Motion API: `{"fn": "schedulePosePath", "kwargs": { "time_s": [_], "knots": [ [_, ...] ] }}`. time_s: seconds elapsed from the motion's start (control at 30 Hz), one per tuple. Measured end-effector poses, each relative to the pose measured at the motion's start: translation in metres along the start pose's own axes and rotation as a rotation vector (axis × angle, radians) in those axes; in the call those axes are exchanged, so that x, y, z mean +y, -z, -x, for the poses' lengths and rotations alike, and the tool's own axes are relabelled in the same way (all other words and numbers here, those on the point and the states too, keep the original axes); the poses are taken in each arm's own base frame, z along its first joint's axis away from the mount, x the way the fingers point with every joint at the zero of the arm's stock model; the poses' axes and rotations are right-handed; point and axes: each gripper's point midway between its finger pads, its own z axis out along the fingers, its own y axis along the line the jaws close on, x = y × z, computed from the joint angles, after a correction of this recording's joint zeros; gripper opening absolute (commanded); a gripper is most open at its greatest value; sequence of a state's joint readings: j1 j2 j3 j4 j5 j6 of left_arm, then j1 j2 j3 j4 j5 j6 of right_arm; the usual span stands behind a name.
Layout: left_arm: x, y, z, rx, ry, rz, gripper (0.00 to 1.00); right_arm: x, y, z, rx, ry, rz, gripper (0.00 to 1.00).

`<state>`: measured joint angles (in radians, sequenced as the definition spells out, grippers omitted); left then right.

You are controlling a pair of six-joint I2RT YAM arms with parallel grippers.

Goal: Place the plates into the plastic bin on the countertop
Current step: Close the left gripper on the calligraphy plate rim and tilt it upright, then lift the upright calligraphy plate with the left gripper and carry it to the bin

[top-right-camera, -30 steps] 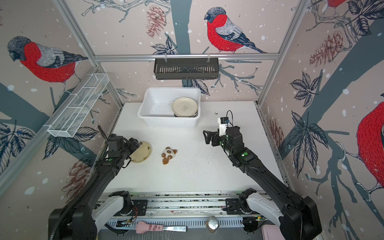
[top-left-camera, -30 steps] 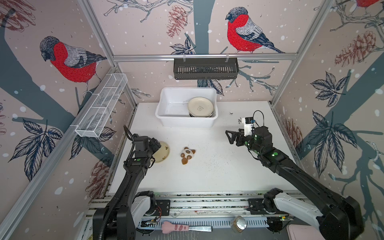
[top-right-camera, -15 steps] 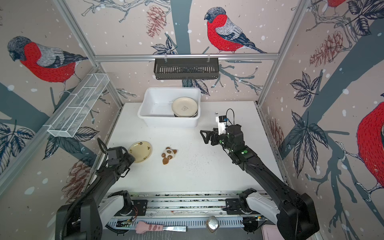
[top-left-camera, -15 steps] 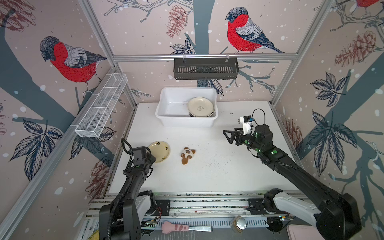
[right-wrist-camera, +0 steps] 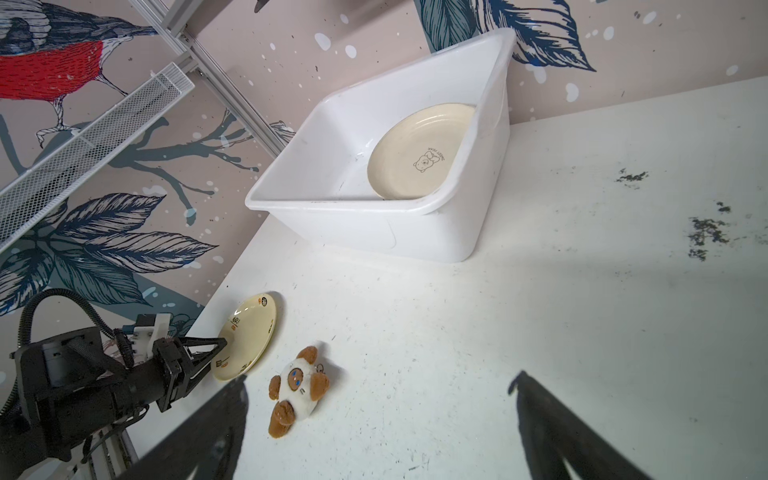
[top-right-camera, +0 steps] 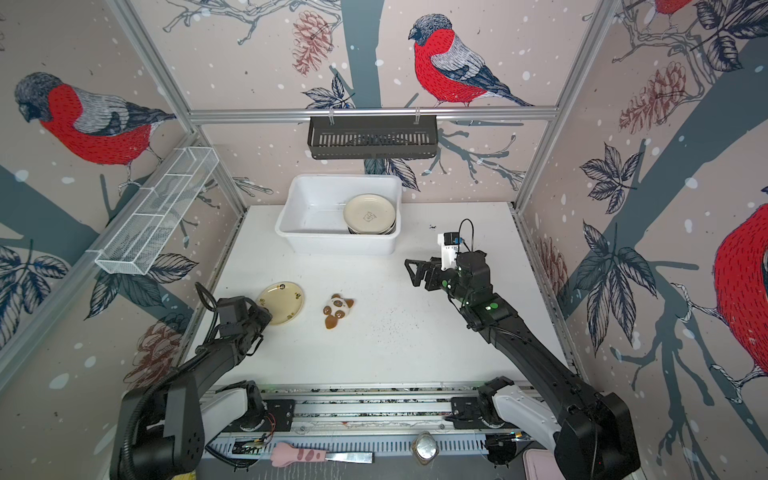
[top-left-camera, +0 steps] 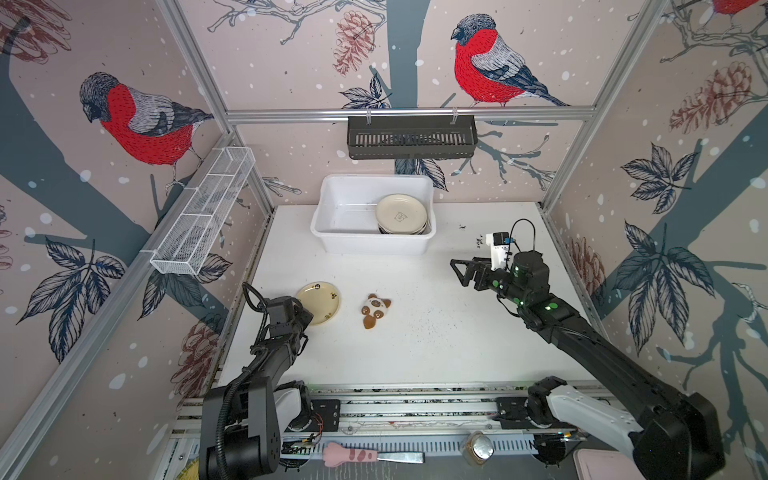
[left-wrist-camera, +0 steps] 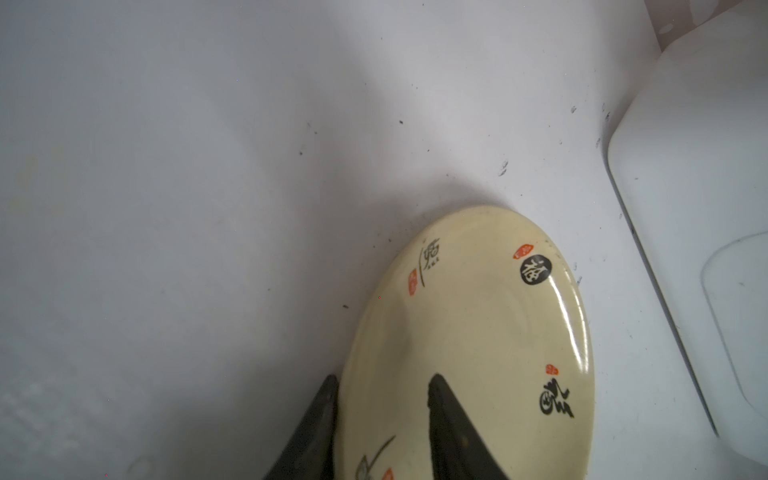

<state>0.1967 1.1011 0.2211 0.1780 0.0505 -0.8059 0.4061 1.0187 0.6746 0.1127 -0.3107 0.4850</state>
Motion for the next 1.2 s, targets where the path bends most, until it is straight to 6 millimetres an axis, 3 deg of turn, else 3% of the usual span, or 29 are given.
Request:
{"fn": "schedulePosePath", "kwargs": {
  "time_s": [0.1,0.37,0.7,0.9,1.2],
  "knots": [
    [0.002,-0.001,-0.002,-0.002,0.009,-0.004,0.11,-0.001,-0.001,-0.003,0.012,-0.024,0.016,0.99],
    [-0.009,-0.005,0.002,-0.007,0.023,-0.052,0.00,0.001,-0.005,-0.010,0.048,-0.076,0.053,0.99],
    [-0.021,-0.007,0.006,0.016,-0.008,-0.072,0.00,0.002,-0.005,-0.012,0.056,-0.085,0.060,0.99],
    [-0.039,0.001,0.000,0.076,-0.027,-0.147,0.00,0.001,-0.005,-0.014,0.063,-0.087,0.057,1.00],
    [-0.074,0.019,0.013,0.075,-0.063,-0.271,0.00,0.000,-0.005,-0.016,0.071,-0.110,0.045,0.99]
  ]
}}
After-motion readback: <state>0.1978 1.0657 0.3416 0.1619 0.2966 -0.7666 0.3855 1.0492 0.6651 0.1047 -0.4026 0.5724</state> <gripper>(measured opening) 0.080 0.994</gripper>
